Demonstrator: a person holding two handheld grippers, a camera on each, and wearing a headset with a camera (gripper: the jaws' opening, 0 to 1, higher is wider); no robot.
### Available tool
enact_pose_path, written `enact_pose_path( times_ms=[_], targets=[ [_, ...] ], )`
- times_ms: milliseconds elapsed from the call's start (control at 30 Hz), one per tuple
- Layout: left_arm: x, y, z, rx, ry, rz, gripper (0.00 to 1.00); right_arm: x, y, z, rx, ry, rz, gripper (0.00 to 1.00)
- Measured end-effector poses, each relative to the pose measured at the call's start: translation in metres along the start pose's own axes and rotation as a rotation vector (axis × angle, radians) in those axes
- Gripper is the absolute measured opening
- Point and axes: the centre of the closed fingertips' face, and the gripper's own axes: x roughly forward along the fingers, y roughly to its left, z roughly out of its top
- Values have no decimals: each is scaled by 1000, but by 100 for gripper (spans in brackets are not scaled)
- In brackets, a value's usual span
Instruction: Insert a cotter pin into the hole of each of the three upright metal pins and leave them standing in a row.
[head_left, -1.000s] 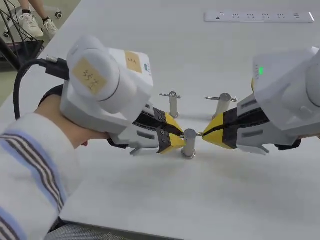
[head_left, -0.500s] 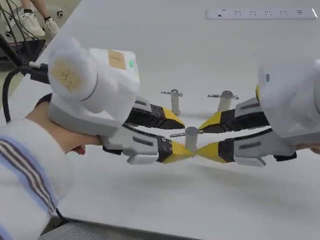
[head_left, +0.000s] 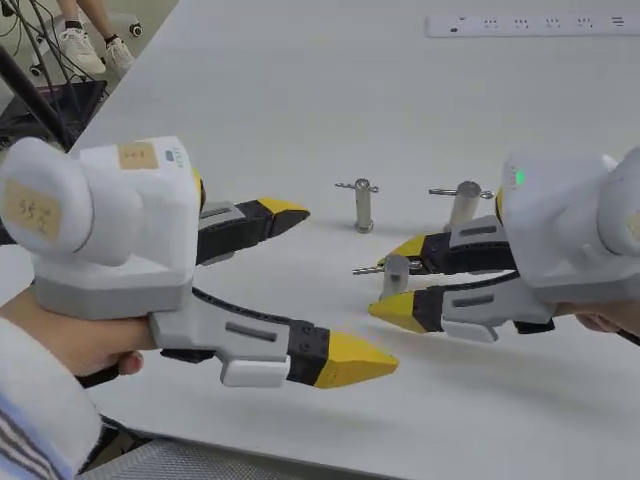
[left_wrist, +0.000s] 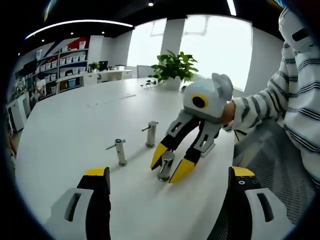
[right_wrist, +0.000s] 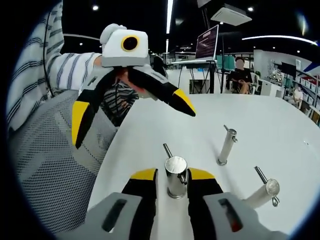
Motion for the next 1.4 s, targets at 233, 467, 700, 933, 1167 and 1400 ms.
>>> enact_pose_path(
  times_ms=[233,467,700,933,1167,1400],
  targets=[
    [-4,-5,5,-45,-48,1,99,0,-2,-2,11,-5,-12,12],
    [-3,-7,8,-55,-64,3,99,-1,3,0,-53,-4,-2,9],
    [-3,-5,9,-64,-75,14,99,-16,13,4,-54,-39,21,8],
    [-5,-1,6,-71,-63,39,99,-58,4,4,-10,-72,-36,8],
    [-4,0,1,-87,-49,43,99,-99,-35,-15,31,-64,-147,8],
    [-4,-1,3,-113,-69,39,97,-119,-62,-25,42,-53,-220,8]
  ],
)
